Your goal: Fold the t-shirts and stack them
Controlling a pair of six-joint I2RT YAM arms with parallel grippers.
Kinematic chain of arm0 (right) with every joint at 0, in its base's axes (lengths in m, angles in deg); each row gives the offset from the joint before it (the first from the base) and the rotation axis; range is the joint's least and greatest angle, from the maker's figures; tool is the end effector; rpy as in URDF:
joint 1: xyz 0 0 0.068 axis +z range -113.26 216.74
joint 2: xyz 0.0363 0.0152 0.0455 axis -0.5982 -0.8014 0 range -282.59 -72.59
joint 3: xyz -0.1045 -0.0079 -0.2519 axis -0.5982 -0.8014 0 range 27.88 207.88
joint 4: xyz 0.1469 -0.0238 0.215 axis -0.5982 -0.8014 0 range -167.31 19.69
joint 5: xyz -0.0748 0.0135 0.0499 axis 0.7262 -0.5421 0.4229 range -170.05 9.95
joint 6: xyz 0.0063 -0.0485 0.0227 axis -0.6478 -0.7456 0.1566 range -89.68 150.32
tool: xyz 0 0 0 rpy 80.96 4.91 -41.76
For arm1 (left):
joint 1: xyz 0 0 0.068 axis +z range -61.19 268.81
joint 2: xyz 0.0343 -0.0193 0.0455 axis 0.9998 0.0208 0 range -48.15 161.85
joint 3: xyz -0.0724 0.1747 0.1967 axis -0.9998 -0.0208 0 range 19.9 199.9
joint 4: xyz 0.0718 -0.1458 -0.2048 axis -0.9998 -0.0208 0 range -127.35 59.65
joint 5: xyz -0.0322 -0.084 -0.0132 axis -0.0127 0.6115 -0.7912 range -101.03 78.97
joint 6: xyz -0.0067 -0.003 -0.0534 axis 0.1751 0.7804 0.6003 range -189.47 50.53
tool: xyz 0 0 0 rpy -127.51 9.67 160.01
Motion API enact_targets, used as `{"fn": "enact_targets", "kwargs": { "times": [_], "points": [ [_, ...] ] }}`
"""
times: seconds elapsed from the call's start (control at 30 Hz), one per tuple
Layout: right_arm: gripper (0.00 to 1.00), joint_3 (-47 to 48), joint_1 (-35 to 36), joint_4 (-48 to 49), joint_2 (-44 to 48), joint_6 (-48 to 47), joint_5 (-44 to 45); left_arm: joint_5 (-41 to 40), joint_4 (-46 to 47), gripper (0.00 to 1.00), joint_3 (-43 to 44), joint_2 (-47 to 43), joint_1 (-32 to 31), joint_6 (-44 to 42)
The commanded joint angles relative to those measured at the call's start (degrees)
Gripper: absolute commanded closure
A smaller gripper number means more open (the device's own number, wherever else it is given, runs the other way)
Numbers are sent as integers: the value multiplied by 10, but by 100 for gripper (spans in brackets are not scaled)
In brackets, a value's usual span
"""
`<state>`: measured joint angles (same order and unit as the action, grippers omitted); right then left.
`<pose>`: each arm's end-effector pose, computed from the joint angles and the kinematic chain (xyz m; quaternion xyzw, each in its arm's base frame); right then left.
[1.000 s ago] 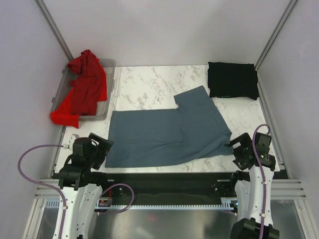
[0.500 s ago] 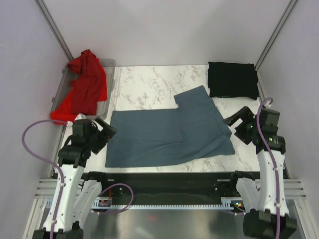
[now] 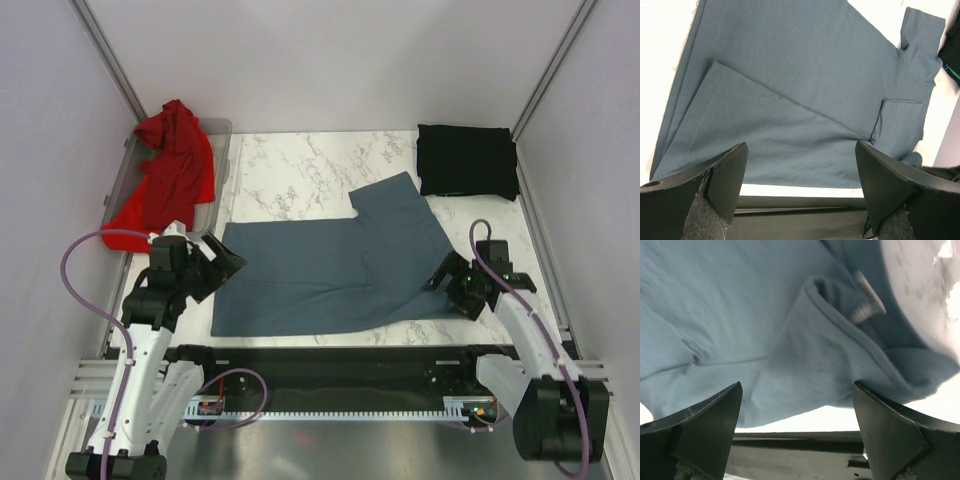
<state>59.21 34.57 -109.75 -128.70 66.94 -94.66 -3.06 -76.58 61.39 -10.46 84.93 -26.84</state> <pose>0.1679 0.0026 0.1868 0.2943 0.9215 0.1839 0.1746 0.1315 -0.0139 0.2774 -0.2764 0.8705 -0.2172 0.3446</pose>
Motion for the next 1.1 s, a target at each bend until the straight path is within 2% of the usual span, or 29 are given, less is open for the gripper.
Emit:
{"fn": "enact_targets", "kwargs": {
  "times": [0.0,0.1,0.3,0.43,0.53,0.63,0.73,0.77,0.83,0.87,1.03,1.07],
  "points": [
    [2,-66,4,-46,125,52,15,18,27,6,-7,-7,2,-27],
    [2,-73,5,-100,230,79,0,22,30,6,-9,-7,2,-27],
    [2,28,5,-236,300,58,2,28,32,6,-10,-9,2,-28],
    [2,94,5,-215,299,66,12,31,35,6,-11,-6,2,-30],
    [2,96,5,-130,228,58,-30,37,34,6,3,0,2,-48],
    [2,128,7,-48,124,29,-47,29,19,6,33,16,3,-103],
    [2,211,18,-3,-8,-9,-4,-6,10,5,59,24,3,-145],
    [2,265,40,2,-83,-40,26,-10,10,4,58,23,3,-140],
    [2,324,75,4,-159,-65,59,8,27,4,49,22,2,-142],
    [2,380,87,2,-227,-87,70,8,33,5,38,23,2,-141],
    [2,518,133,42,-393,-133,143,-2,40,6,37,36,3,-142],
    [2,571,135,42,-452,-137,161,-2,40,6,38,38,3,-142]
  ]
}}
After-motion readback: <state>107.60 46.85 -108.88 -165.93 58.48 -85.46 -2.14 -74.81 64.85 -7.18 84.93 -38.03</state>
